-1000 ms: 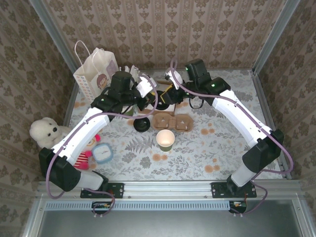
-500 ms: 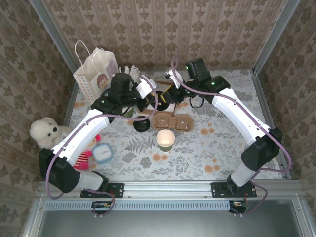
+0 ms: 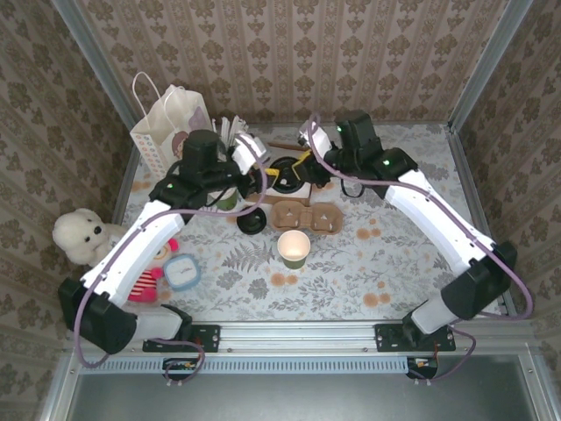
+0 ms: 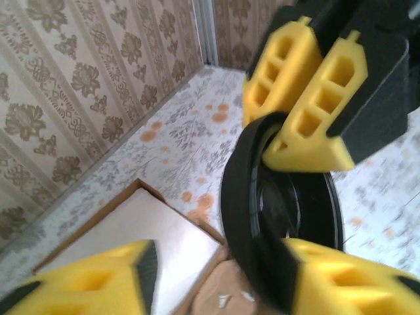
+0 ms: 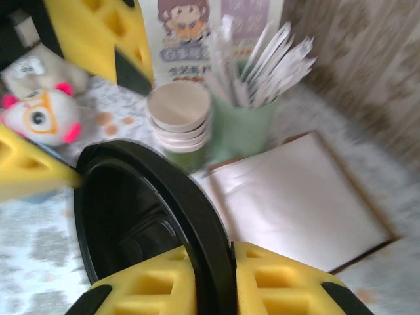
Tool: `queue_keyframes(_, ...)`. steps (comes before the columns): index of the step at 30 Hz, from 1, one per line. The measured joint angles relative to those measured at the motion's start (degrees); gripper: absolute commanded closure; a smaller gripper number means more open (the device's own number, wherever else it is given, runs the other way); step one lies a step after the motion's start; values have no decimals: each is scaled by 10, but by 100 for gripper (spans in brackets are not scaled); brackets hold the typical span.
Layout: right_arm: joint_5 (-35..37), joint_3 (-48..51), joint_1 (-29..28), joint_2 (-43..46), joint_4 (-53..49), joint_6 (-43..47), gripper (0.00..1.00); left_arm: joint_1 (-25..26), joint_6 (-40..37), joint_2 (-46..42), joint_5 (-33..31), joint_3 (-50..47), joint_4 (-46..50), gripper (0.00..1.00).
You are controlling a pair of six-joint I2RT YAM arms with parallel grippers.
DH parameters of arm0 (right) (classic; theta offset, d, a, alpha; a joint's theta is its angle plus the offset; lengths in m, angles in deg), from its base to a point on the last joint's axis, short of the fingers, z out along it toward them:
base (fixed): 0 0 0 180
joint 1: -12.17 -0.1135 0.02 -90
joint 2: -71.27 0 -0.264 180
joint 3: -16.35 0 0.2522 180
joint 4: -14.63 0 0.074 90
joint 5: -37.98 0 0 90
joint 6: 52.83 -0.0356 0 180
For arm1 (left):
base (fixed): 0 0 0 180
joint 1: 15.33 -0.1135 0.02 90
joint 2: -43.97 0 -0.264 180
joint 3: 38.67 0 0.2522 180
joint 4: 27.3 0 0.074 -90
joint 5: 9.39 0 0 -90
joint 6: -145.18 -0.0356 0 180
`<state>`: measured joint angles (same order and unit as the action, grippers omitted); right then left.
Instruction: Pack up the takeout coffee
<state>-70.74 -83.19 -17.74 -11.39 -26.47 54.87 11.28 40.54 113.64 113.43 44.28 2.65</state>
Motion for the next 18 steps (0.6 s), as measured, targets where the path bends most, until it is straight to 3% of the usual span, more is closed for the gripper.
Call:
queue_keyframes(4, 38, 59, -11, 89, 75, 116, 100, -68, 62, -59, 35, -47, -16, 0)
queue_keyframes(10, 41, 173, -58, 192, 262, 355, 100, -81, 183, -77, 39, -42, -18, 0)
queue_keyframes(14, -2, 240, -71, 196, 372, 523, 100, -82, 270, -61, 42, 4, -5, 0)
queue_keyframes(18, -61, 266, -75, 179, 457, 660, 100, -89, 345, -49, 87, 40, 2, 0)
